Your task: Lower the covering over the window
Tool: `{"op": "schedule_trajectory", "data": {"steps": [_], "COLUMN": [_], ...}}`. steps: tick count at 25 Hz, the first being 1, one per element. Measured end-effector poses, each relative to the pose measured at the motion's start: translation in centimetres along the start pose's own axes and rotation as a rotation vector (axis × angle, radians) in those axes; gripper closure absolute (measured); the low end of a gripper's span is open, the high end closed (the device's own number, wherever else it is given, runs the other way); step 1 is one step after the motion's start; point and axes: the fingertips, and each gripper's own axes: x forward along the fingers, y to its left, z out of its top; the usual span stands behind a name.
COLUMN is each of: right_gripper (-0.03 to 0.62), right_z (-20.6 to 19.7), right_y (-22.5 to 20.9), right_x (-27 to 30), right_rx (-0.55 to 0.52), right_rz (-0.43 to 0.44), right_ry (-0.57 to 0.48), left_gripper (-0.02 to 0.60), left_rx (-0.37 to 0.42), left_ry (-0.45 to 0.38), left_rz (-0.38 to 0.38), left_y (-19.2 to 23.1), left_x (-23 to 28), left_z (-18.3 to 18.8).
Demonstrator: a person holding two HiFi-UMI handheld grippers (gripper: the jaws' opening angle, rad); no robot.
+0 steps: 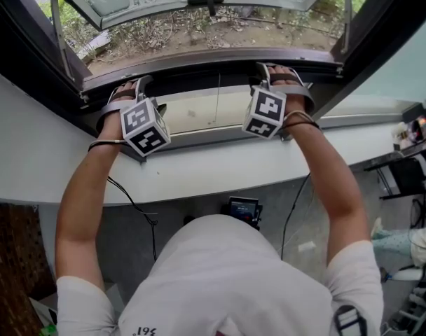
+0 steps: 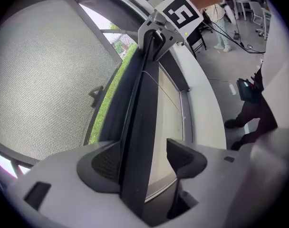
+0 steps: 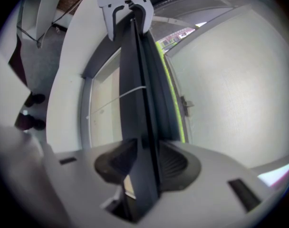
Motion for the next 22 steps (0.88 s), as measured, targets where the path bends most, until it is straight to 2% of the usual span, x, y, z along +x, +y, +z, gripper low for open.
{"op": "schedule_trajectory", "data": {"steps": [14,22], "right_gripper": [0.445,0.444], "right_z": [0.1,0.2], "right_y": [0.1,0.2], "right_x": [-0.1,-0.3], "right_rx": [0.002,0.033], "right_rz": [-0.028,-0.013], "right_ry": [-0.033,-0.058], "left_gripper": [0.268,0.268], "left_rx": [-0.059,-0.114], "left_ry": [-0.056,-0.086], "left_rz": [0.027,0.014], "left_y": [0.0,0.1], "left_x": [-0.4,-1.0], "left_z": [0.3,0.5]}}
